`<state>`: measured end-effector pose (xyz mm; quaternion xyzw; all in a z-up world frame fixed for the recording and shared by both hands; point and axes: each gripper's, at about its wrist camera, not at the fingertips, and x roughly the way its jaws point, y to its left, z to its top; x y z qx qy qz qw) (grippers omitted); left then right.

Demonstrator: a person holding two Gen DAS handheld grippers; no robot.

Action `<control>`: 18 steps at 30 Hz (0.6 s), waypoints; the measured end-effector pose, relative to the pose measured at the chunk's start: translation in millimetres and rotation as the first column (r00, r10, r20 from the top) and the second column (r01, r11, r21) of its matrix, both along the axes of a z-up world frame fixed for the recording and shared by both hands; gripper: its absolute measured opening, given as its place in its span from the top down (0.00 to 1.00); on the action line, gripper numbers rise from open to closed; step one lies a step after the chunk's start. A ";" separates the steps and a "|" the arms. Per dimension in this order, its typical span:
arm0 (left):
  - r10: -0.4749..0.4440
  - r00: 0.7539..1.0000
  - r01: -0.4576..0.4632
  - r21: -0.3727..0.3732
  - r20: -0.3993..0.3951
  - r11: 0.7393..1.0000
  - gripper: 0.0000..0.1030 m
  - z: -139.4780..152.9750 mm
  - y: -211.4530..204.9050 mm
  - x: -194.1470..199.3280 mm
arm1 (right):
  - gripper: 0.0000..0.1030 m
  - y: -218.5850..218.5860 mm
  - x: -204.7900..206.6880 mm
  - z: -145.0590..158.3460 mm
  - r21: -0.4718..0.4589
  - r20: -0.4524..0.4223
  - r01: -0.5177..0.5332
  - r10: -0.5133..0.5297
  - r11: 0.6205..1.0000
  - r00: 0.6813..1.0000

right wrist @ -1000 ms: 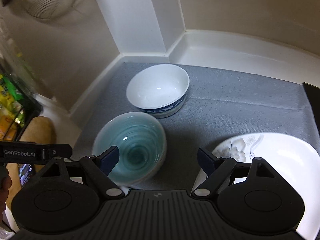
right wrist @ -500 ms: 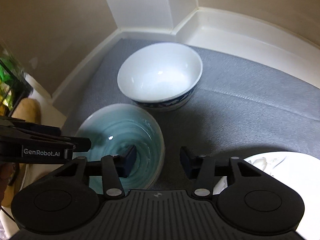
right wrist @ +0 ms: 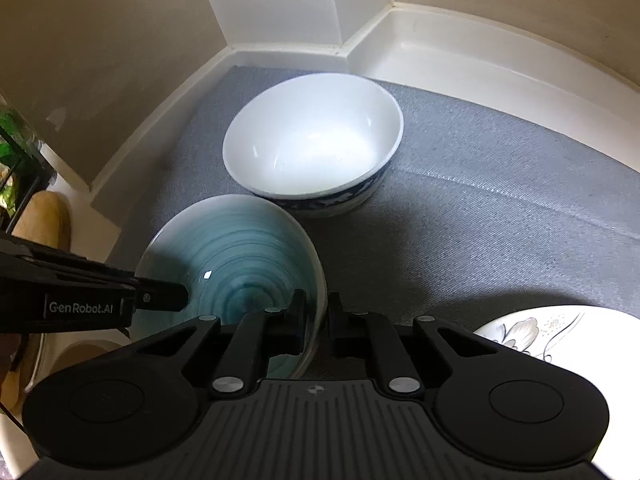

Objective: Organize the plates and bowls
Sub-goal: 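Lift the teal bowl with both grippers and carry it over the cream bowl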

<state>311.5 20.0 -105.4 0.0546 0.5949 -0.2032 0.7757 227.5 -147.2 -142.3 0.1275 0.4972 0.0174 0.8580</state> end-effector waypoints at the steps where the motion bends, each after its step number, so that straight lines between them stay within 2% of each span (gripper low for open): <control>1: 0.001 1.000 -0.001 -0.005 0.001 1.000 0.92 1.5 0.1 0.3 | 0.89 -0.4 -0.7 1.9 -0.001 0.006 0.001 -0.001 1.000 1.000; 18: 0.018 0.995 -0.009 -0.091 0.100 0.996 0.92 48.2 14.3 -14.8 | 0.89 6.2 -22.5 53.4 -0.020 0.152 0.017 -0.014 1.000 0.988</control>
